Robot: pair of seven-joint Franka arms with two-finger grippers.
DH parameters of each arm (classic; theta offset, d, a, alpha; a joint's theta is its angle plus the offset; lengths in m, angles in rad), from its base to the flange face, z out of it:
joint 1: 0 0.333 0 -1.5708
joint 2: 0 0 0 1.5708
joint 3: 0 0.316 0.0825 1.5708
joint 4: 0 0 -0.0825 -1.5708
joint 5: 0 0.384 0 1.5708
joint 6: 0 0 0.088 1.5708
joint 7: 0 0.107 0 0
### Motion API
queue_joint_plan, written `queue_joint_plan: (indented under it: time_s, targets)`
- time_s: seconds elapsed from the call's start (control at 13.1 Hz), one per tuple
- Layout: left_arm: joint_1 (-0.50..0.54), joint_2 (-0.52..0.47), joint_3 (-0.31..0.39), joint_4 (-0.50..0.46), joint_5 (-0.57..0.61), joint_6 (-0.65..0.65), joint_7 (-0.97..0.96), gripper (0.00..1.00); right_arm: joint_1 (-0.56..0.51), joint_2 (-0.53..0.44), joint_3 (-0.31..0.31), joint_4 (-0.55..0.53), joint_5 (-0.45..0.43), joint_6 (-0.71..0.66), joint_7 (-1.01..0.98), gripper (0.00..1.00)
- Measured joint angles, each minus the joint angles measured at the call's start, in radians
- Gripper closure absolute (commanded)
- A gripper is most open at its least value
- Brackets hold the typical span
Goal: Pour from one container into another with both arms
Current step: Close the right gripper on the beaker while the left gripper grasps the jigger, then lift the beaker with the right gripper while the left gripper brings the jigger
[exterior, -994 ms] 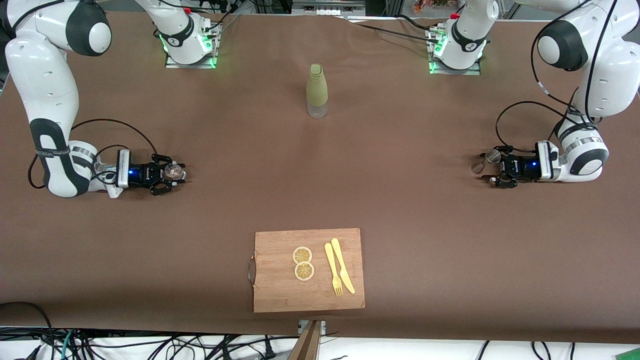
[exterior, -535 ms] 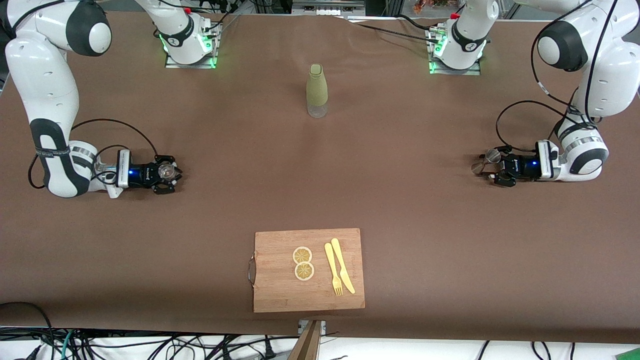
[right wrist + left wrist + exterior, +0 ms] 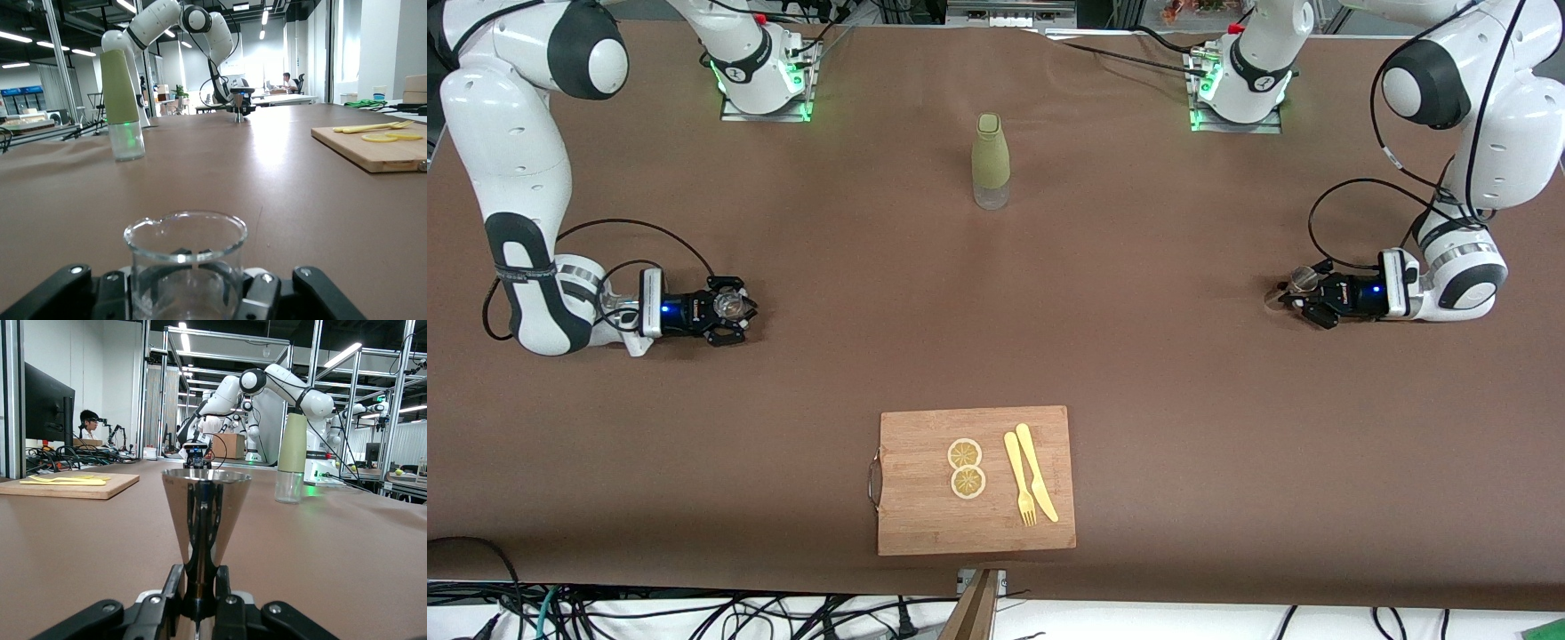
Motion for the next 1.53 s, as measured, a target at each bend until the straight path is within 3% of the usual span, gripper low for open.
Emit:
queue_joint_plan:
  time_s: [0.38,0.76,1.15,1.53]
  targets:
    - [-0.004,0.0,-0.03,0.003,0.0,0.006,0.0,1.0,0.01,-0.056,0.08,0.029,0.031,-0.005,0.124,0.98]
    - [-0.007,-0.007,-0.038,0.021,0.0,-0.021,0.005,1.0,0.082,-0.149,0.087,0.035,0.05,0.069,0.22,0.98]
    - [-0.071,-0.139,-0.104,0.034,-0.005,-0.009,-0.077,1.0,0.171,-0.269,0.091,0.035,0.067,0.195,0.416,0.99]
    - [-0.207,-0.17,-0.238,0.011,-0.212,0.196,-0.154,1.0,0.262,-0.283,0.093,0.027,0.19,0.313,0.488,0.99]
